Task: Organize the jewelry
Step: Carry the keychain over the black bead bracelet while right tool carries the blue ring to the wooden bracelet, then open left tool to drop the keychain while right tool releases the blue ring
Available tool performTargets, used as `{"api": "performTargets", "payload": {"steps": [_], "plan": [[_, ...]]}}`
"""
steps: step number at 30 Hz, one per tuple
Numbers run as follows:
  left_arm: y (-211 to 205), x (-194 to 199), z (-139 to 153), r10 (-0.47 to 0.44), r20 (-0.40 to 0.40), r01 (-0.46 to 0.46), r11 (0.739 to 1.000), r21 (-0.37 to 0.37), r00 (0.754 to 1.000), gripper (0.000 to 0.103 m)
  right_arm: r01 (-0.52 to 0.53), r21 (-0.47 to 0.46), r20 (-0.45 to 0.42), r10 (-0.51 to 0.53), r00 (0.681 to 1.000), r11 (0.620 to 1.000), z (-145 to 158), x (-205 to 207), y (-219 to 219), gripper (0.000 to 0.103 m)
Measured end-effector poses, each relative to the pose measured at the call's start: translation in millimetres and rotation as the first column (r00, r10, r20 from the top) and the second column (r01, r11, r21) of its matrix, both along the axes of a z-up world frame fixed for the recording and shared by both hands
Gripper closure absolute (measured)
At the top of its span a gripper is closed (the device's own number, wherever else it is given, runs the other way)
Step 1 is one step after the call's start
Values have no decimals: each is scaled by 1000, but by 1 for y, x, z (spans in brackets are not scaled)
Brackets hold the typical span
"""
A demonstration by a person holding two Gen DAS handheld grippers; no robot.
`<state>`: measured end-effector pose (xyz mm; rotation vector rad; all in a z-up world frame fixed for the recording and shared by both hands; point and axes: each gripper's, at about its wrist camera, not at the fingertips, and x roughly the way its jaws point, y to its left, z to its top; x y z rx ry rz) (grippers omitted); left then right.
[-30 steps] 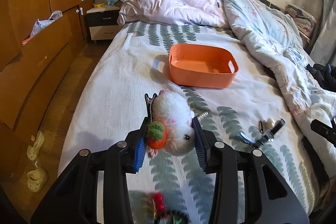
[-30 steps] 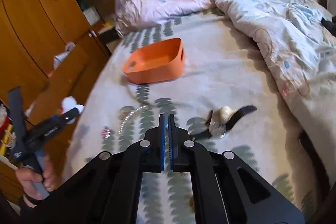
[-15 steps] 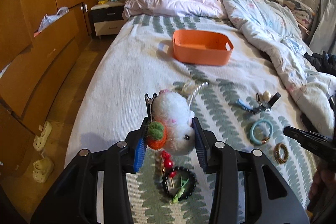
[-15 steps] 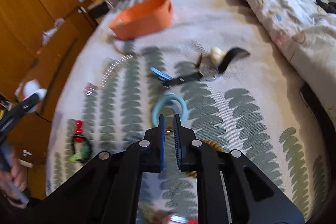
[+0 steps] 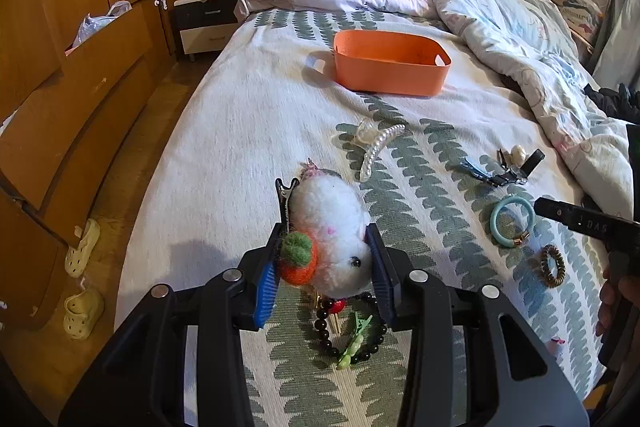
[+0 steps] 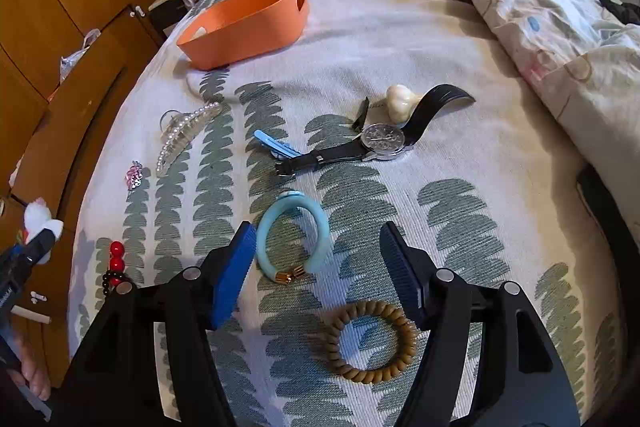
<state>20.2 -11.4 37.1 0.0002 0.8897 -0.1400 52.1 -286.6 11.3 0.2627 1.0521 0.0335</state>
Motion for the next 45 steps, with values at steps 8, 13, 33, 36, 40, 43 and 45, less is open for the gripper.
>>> {"api": "performTargets", "payload": {"steps": [8,13,33,36,40,43,45], "plan": [[-3,-3,-6,-4,-11,4,1000,10,1000,62,-45,-44,-58,42,997,998,-18,13,18,53],[-2,-4,-12,-2,-23,2,1000,7,1000,62,-59,-85,-89,52,995,995,-35,19,30,72],[7,-26,-11,2,-21,-3,1000,-29,1000,62,-16,32,53,15,998,999,28,-43,8,94],[6,-34,-11,1,-19,-2,1000,-26,1000,62,10,62,67,-14,998,998,34,-67,-4,94],[6,-47,-18,5,-28,-6,1000,-23,1000,62,42,104,48,-47,998,994,25,-94,-19,94],[5,-54,-25,10,-34,-11,1000,-11,999,62,63,118,18,-66,998,991,13,-105,-25,94],[4,-57,-32,13,-44,-13,1000,-4,999,62,68,130,-3,-68,998,989,5,-106,-28,94]]}}
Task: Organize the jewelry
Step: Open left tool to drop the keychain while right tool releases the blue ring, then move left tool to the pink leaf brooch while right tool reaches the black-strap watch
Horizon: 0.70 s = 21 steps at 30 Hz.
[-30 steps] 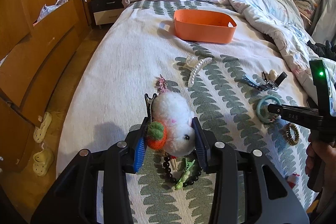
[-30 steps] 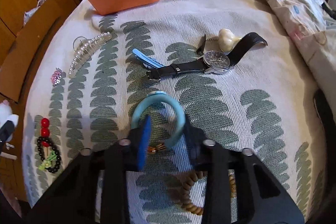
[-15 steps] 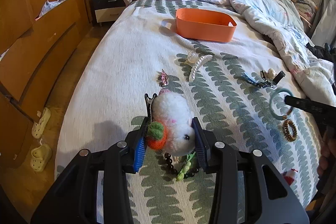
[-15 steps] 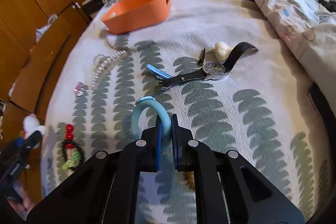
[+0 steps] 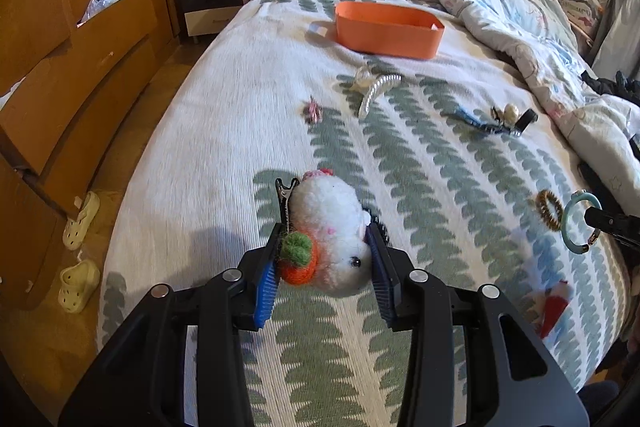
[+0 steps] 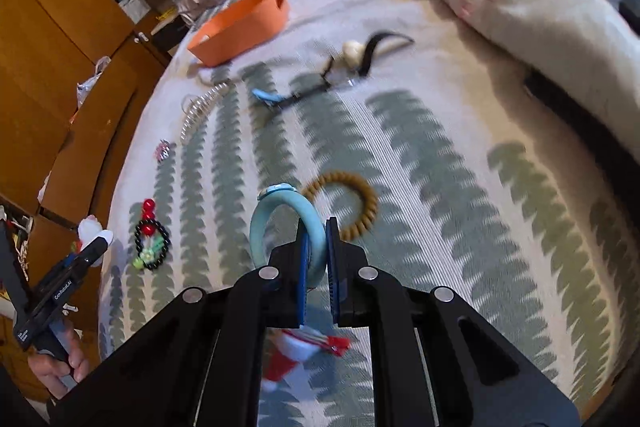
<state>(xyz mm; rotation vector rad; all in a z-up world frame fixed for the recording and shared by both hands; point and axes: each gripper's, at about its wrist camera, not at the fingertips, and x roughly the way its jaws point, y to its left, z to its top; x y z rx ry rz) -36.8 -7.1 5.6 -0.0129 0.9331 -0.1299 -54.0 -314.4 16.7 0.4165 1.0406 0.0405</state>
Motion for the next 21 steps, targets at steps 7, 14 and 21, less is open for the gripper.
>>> {"api": "performTargets", "payload": {"steps": [7,14,21], "plan": [[-1,-5,-13,13,-11,-13,1000,12,1000,56,42,-26,-32,-43,999,999,-18,0,-14,86],[2,-4,-5,23,13,-22,1000,-11,1000,43,68,-70,27,-67,997,995,-5,-6,-22,61],[10,5,6,29,21,-27,998,-63,999,38,98,-46,130,-91,987,994,16,-8,-30,45]]}}
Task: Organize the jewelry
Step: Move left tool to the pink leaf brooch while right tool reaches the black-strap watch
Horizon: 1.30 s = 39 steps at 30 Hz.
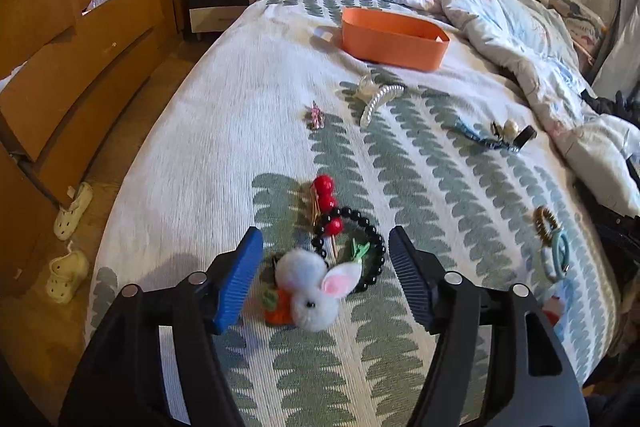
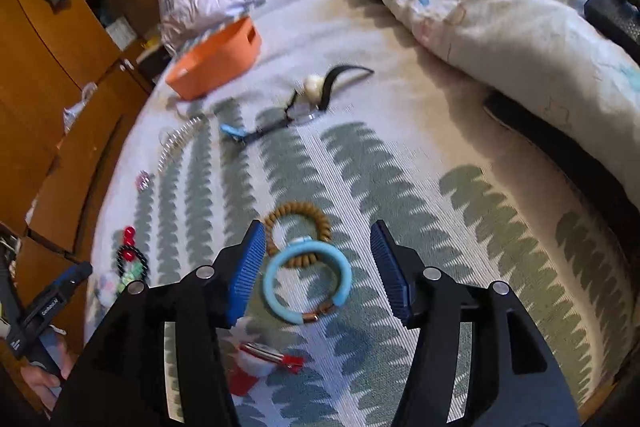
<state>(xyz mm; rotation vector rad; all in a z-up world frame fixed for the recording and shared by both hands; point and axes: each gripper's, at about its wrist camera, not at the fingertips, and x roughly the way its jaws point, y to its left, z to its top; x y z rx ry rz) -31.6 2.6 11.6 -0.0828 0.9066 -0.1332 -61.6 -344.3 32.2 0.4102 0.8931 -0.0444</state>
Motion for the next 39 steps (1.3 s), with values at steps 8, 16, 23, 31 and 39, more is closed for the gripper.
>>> {"api": "performTargets", "payload": {"steps": [8,16,23,31,39], "plan": [[2,32,9,2,17,-2,1000,3,1000,32,23,20,40,-24,999,1000,5,32,-11,45],[1,96,11,19,-4,-19,998,62,1000,31,37,29,37,-38,999,999,3,86,-16,45],[7,140,-12,44,-59,-40,997,71,997,31,41,30,-9,-40,999,999,-12,138,-17,45],[-4,161,-31,40,-96,-30,995,97,995,31,51,-10,-48,-52,997,999,-29,170,-22,45],[-8,178,-40,40,-135,-29,996,84,990,31,64,2,-85,-64,994,998,-47,184,-32,45]]}}
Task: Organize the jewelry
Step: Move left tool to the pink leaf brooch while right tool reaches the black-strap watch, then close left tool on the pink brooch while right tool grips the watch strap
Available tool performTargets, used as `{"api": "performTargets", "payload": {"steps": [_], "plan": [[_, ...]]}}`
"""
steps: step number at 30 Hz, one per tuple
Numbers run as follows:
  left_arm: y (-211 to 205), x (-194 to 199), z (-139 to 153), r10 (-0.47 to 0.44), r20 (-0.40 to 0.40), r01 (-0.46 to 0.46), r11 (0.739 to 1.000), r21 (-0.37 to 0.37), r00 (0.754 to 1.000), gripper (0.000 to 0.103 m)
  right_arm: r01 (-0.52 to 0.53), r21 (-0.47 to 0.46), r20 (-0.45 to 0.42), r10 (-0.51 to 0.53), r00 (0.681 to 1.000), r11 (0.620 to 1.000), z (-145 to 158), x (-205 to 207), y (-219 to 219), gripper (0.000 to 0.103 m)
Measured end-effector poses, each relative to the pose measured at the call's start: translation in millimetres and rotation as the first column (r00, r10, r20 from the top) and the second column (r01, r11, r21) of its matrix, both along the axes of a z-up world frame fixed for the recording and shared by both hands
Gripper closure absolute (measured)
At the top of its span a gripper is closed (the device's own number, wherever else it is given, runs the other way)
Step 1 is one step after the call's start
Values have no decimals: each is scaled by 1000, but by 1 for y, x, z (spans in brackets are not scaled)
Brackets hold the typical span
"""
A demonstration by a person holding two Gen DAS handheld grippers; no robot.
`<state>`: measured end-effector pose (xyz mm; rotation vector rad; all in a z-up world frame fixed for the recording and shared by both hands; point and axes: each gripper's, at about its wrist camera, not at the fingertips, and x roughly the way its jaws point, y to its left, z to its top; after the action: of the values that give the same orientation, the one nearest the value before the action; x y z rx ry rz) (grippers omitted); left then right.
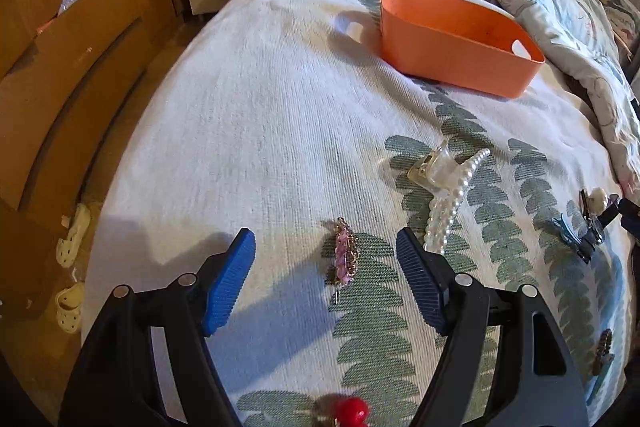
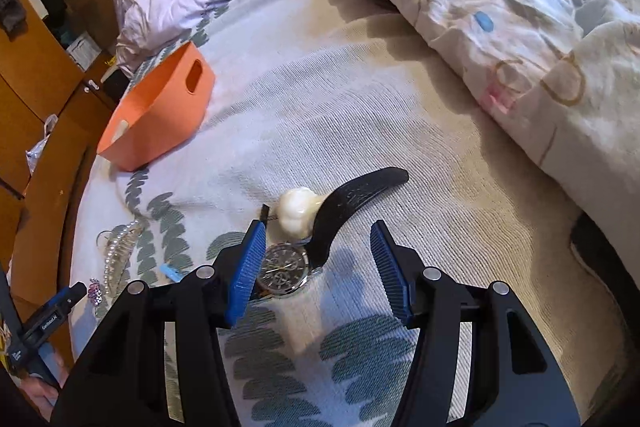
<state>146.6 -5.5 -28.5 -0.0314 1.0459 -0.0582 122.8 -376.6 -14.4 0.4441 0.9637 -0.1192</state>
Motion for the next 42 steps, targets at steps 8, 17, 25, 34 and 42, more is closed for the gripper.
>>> {"api": "performTargets", "payload": {"steps": [8,17,25,34,42], "plan": [[-6,-1,-8,-1,-15,2,1000,31,1000,31,-30,-2,-17,30,999,1000,-7,8,4,45],[-9,-1,-14,-5,-30,7,999,45,1000,31,-78,-54,-45,76,996,995,-15,15,21,61],[-15,-2,-17,-15,-35,16,999,44,999,31,-86,-62,-74,82,994,994,-23,15,21,84],[-12,3,-19,-18,-62,18,1000,4,998,31,-75,-39,-63,73,995,996,-26,16,17,84],[-10,5,-20,-6,-68,8,1000,25,998,41,-72,-48,-63,69,996,996,-23,15,17,92]]}}
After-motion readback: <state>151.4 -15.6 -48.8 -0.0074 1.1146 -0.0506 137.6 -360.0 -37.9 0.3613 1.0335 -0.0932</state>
